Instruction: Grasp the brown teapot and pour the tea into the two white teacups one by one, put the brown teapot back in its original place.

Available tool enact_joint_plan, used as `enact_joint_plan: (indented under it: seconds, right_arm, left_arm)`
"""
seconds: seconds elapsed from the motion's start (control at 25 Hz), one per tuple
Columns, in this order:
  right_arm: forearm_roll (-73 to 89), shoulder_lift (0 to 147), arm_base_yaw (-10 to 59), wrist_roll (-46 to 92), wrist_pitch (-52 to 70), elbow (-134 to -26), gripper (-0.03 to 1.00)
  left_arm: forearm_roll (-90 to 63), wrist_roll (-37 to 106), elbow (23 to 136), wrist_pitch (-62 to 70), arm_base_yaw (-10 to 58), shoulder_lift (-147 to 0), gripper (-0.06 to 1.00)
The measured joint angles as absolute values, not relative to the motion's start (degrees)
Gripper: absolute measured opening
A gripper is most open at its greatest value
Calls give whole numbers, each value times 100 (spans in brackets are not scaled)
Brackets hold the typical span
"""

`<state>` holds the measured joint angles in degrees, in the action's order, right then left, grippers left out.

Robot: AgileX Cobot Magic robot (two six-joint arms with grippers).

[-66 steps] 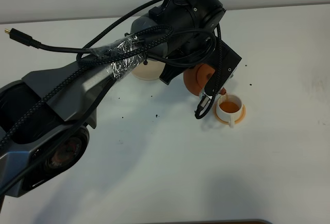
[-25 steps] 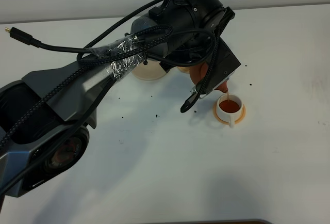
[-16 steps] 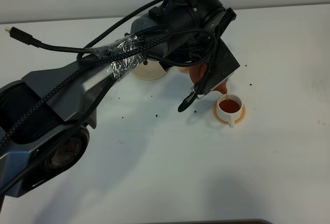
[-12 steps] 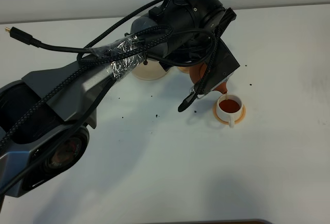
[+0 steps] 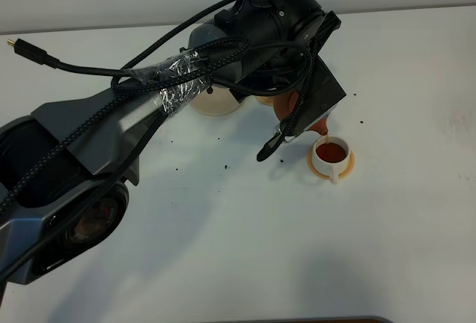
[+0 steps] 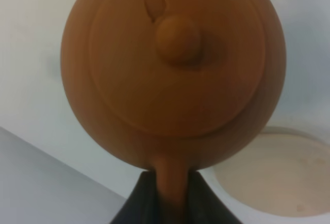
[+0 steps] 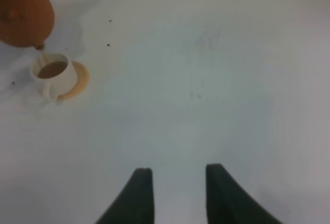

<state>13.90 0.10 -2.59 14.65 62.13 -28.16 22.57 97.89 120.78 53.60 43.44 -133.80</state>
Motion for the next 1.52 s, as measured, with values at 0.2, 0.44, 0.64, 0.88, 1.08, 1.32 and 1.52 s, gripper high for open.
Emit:
enact_joint_plan:
  seconds: [0.2, 0.44, 0.64, 0.88, 1.08, 1.32, 1.52]
  right_arm:
    - [1390, 10, -259, 1466, 6213, -2816, 24]
    - [1390, 10, -259, 1466, 6213, -2816, 24]
    - [1390, 10, -259, 1466, 6213, -2816, 24]
    - [1390, 10, -259, 1466, 6213, -2816, 24]
    - [1390, 10, -259, 1466, 6213, -2816, 24]
    - [1390, 10, -259, 1466, 6213, -2816, 24]
    - [1390, 10, -259, 1466, 6213, -2816, 24]
  left_arm:
    - [2018, 9789, 12078, 5406, 4344, -13380, 10]
    - [1900, 9666, 12078, 5724, 4344, -13380, 10]
    - [1850, 9126, 12078, 5922, 4301, -13380, 10]
    - [1624, 8559, 12078, 6042, 4189, -13375, 10]
    - [1326, 7611, 12078, 6166, 4096, -13294, 10]
    - [1021, 6391, 12083, 6800, 4010, -13099, 10]
    - [629, 5294, 12083, 6811, 3821, -13093, 10]
